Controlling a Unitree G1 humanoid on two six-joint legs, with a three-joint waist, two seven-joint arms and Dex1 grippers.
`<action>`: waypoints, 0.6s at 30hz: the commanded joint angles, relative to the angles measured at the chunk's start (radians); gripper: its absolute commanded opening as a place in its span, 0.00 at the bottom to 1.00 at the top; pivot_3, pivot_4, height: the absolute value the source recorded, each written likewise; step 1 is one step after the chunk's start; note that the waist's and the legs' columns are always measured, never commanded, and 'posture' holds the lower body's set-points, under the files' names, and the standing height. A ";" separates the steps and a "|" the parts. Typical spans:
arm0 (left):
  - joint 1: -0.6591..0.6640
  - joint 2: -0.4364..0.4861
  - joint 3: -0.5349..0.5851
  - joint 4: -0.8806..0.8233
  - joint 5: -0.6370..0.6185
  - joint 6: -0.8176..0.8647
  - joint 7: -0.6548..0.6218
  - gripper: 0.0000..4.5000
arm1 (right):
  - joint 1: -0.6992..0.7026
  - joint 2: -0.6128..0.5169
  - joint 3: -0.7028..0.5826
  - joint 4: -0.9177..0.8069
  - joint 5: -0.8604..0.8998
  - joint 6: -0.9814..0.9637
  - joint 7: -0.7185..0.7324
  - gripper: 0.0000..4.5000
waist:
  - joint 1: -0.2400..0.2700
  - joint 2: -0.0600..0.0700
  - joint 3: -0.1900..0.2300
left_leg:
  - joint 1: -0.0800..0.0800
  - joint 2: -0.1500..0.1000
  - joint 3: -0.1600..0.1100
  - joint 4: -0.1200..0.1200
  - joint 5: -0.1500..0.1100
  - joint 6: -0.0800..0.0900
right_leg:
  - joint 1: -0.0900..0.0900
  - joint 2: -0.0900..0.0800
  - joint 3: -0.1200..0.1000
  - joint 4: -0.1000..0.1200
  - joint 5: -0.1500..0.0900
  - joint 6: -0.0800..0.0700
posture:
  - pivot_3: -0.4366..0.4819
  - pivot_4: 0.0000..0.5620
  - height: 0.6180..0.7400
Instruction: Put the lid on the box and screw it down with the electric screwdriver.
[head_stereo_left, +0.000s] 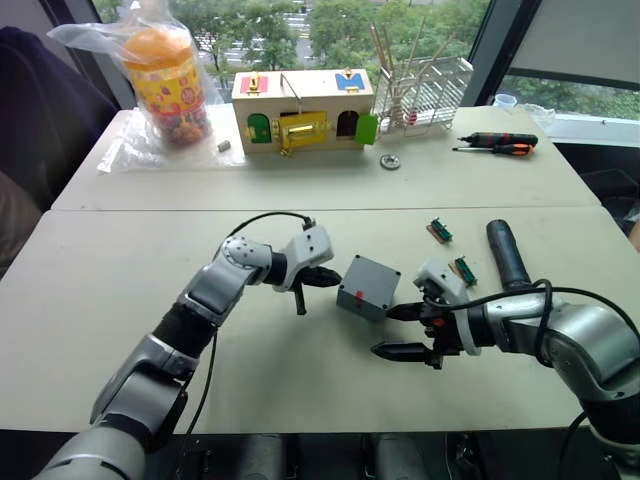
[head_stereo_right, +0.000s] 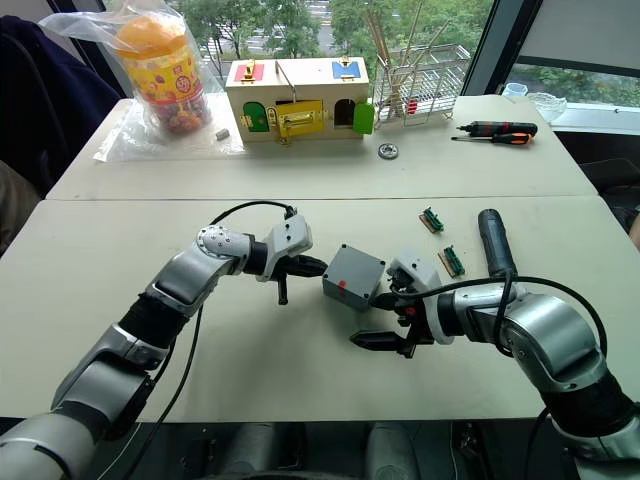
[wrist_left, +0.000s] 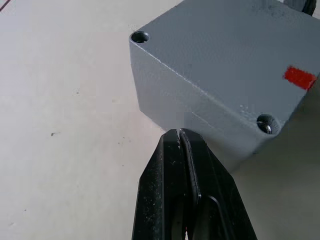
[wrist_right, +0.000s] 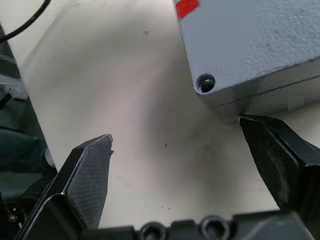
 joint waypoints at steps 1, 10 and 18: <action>-0.029 -0.004 0.008 0.024 0.041 -0.044 0.028 0.00 | 0.006 -0.031 -0.041 -0.053 0.014 -0.007 -0.015 0.96 | 0.000 0.000 0.000 | 0.000 0.000 0.000 0.000 0.000 0.000 | 0.000 0.000 0.000 0.000 0.000 0.000 | 0.48 0.27 0.74; 0.080 0.137 0.032 -0.236 -0.027 0.082 -0.087 0.00 | 0.003 -0.138 -0.027 0.102 -0.110 -0.184 0.012 0.96 | -0.003 0.000 0.000 | 0.000 0.000 0.000 -0.001 0.000 0.001 | -0.001 0.000 0.000 0.000 0.000 0.000 | 0.48 0.27 0.74; 0.136 0.105 0.000 -0.307 -0.032 0.144 -0.047 0.00 | -0.106 -0.098 0.097 0.274 -0.211 -0.367 0.123 0.96 | 0.002 0.000 0.000 | 0.000 0.000 0.000 0.001 0.000 0.001 | 0.000 0.000 0.000 0.001 0.000 0.000 | 0.48 0.27 0.74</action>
